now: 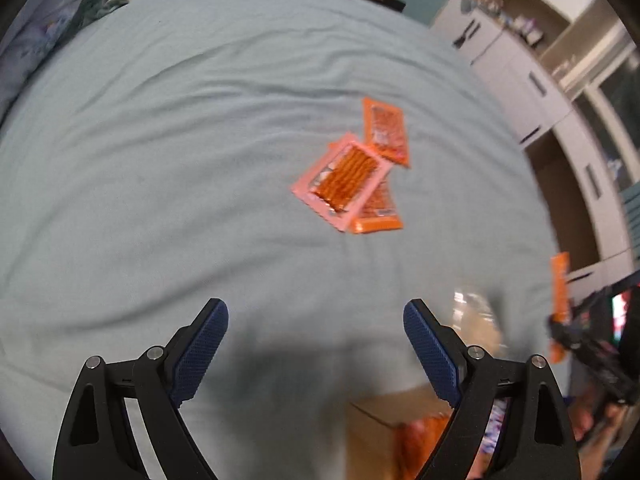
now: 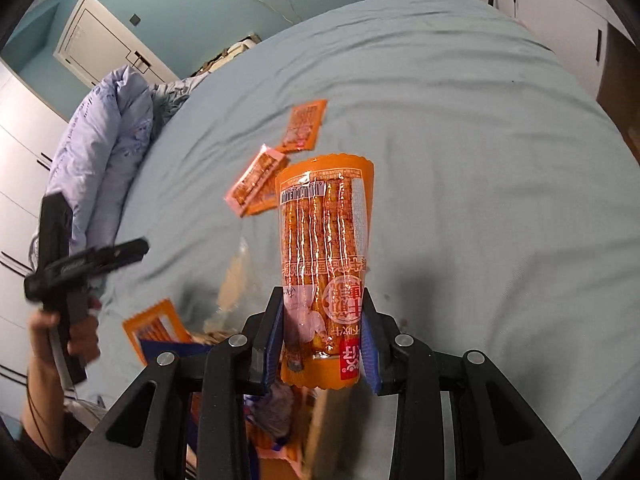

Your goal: Organize snacks

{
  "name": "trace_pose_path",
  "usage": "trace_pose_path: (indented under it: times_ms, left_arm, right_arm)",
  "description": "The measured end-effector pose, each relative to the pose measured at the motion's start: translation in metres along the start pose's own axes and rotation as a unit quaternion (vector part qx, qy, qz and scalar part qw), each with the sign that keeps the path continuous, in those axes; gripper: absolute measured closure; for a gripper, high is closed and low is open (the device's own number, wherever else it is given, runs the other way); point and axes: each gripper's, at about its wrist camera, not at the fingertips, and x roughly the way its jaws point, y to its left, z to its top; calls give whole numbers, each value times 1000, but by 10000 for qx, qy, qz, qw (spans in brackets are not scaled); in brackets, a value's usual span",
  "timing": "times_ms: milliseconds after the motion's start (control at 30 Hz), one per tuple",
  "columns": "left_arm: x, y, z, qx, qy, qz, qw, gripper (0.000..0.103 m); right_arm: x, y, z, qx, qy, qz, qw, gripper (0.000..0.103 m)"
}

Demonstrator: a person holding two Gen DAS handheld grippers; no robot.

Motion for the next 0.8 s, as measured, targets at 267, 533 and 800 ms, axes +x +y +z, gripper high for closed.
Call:
trace_pose_path:
  times_ms: [267,533,800]
  left_arm:
    - [75,-23,58,642,409,689,9947,12]
    - [139,-32,95,647,662,634,9937,0]
    - [124,-31,108,639,303,227,9972,63]
  right_arm:
    - [-2,-8,6,119,-318,-76,9994,71]
    - [23,2,1,194,-68,22,9998,71]
    - [37,3,17,188,44,27,9998,71]
